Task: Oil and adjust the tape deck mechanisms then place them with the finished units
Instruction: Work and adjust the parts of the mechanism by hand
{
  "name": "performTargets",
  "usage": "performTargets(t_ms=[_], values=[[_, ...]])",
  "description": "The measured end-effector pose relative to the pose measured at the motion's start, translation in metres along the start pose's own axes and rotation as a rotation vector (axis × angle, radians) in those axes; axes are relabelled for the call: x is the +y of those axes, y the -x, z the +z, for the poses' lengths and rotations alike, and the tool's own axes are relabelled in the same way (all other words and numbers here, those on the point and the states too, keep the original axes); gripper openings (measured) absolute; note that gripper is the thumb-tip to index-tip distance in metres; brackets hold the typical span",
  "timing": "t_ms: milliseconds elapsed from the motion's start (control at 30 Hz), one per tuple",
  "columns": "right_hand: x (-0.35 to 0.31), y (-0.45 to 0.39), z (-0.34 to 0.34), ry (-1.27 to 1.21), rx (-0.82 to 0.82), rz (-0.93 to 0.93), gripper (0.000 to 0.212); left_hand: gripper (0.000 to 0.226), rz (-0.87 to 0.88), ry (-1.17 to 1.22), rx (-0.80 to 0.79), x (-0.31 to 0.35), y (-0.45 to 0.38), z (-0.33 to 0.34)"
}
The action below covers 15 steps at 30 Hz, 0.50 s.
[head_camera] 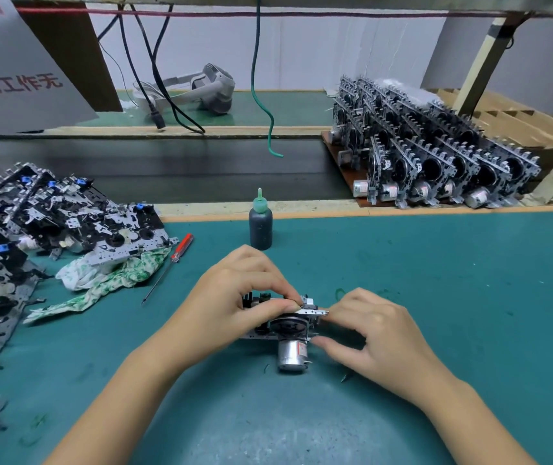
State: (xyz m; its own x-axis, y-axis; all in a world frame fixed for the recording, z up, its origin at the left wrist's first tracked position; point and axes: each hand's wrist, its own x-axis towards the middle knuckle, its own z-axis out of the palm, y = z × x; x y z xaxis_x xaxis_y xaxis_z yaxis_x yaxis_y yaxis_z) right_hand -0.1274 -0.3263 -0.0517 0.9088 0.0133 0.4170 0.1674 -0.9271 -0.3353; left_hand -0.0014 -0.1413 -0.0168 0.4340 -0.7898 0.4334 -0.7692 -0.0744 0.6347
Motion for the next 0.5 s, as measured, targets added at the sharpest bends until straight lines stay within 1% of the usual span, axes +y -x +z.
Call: performTargets(t_ms=[167,267,300,367,433,500], values=[[0.002,-0.0008,-0.0002,0.076,-0.032,-0.018,0.029,0.018,-0.004,-0.015,0.008,-0.0003,-0.0003,0.0009],[0.0025,0.0002,-0.0002,0.059,-0.044,-0.013,0.013,0.019,-0.004,-0.013,0.007,0.0008,0.0006,0.001],[0.0025,0.0002,0.0002,0.063,-0.051,-0.015,0.01,0.018,-0.005,-0.016,0.005,0.0013,0.0004,0.0009],[0.0034,-0.0005,0.0006,0.057,-0.043,-0.003,0.012,0.013,-0.013,-0.014,0.0,0.0019,-0.0003,0.0004],[0.0016,-0.0026,0.0003,-0.022,0.018,0.045,0.016,0.008,-0.032,0.017,-0.006,0.003,-0.0007,-0.0006],[-0.0037,-0.0084,-0.001,-0.149,0.144,0.083,0.019,0.009,-0.058,0.061,-0.01,0.0048,-0.0017,-0.003]])
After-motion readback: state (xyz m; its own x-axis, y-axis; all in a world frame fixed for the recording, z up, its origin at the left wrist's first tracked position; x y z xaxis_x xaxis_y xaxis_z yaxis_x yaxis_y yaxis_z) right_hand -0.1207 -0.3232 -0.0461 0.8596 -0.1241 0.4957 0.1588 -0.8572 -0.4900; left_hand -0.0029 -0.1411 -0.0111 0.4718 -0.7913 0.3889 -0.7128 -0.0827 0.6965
